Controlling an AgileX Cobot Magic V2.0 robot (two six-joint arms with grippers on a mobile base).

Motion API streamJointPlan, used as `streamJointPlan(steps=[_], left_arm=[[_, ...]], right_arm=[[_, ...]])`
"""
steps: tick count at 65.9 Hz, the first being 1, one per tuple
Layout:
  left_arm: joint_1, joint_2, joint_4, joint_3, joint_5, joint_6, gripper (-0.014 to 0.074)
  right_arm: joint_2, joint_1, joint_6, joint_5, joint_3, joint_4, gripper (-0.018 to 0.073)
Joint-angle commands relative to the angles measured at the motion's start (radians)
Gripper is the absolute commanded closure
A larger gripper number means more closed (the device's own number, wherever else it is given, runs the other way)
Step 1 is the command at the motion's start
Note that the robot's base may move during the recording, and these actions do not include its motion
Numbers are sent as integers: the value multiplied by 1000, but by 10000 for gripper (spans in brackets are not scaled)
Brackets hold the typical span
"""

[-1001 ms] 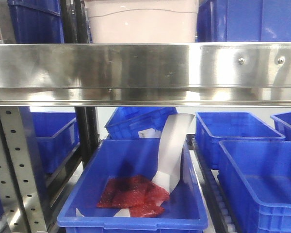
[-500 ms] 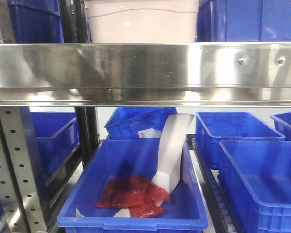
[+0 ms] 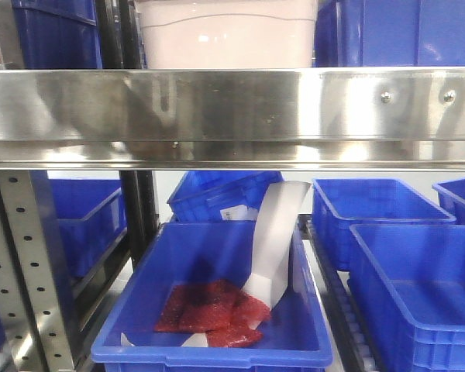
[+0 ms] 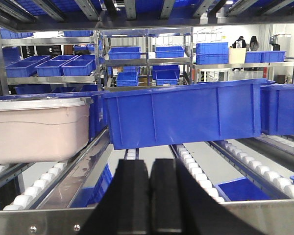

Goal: Grab white bin and place on right shelf

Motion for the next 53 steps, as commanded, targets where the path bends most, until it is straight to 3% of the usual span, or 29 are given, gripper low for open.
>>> streamJointPlan(steps=[1,25,31,38,43,48,53], left_arm=[[-4,9,-4,-27,-73,-6,715],[-4,9,-4,-27,-73,-6,715],[-4,9,-4,-27,-73,-6,715],[-4,9,-4,-27,-73,-6,715],[-4,9,-4,-27,-73,-6,715],[-4,9,-4,-27,-73,-6,715],[-4,9,-4,-27,-73,-6,715]], right_arm=[[9,-4,-10,-56,-26,10,505],[9,-4,-10,-57,-16,7,505],[9,-4,28,-71,1,-116,505],[9,-1,241,-52,26,-304,505],[9,29,494,-48,50,-459,505],[6,71,680,-67,83,-655,505],[-15,103,743,-93,124,-757,505]])
